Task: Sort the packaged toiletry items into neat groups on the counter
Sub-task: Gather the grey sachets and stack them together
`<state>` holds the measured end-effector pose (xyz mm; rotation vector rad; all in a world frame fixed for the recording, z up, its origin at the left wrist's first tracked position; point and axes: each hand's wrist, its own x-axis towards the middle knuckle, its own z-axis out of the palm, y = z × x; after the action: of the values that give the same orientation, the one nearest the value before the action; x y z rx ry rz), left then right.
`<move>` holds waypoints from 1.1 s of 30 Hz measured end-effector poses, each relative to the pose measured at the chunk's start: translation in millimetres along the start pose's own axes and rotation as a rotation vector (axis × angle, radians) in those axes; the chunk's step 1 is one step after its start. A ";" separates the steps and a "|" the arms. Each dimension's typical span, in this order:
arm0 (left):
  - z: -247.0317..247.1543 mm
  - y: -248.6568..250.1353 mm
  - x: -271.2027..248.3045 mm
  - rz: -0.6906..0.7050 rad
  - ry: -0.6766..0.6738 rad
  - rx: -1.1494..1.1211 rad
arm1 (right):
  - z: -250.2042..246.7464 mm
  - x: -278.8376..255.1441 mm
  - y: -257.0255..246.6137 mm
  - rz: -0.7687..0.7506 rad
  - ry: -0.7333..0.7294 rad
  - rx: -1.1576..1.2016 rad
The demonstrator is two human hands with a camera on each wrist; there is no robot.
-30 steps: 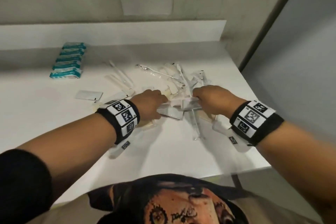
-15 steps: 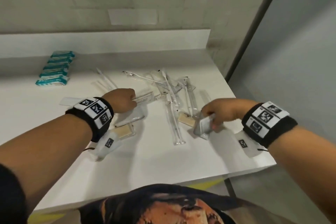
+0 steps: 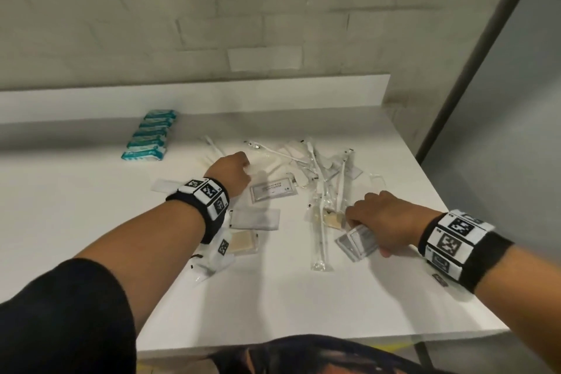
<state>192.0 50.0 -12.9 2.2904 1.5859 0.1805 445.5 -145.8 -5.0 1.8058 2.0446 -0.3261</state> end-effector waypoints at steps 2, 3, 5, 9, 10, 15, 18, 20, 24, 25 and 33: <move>0.5 -0.6 0.8 0.017 0.043 -0.026 | -4.3 0.8 -1.4 -0.005 -0.025 -0.040; 0.6 0.2 1.4 0.020 0.065 -0.035 | -7.1 0.9 -2.3 -0.021 -0.046 -0.091; 0.9 1.0 3.3 0.011 0.088 0.004 | -10.9 2.5 -3.4 -0.035 -0.089 -0.143; 4.4 2.5 2.6 0.071 0.104 0.196 | -12.9 4.3 -3.8 0.031 -0.157 -0.049; 5.9 5.3 1.3 0.136 0.118 0.208 | -13.3 4.6 -3.4 0.023 -0.166 -0.058; 21.8 27.8 -4.9 0.323 -0.218 0.361 | -20.8 3.8 -4.9 0.017 -0.171 -0.020; 25.7 35.0 -2.8 0.244 -0.258 0.414 | -38.0 10.8 -3.0 0.053 -0.012 0.188; 22.7 36.2 -2.4 0.234 -0.272 0.417 | -46.7 18.1 -4.1 0.064 0.067 0.244; 1.7 31.7 -7.9 0.225 -0.346 0.297 | -48.8 27.4 -3.8 0.027 -0.144 0.267; -3.8 28.5 -11.3 0.236 -0.401 0.301 | -52.4 28.2 -1.0 0.017 -0.163 0.337; 4.3 22.3 -32.8 0.282 -0.477 0.528 | -67.4 81.1 9.2 0.137 -0.055 0.440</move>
<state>200.9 11.7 -6.0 2.6585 1.1516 -0.7479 438.0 -43.4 20.8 2.1450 1.9043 -0.8293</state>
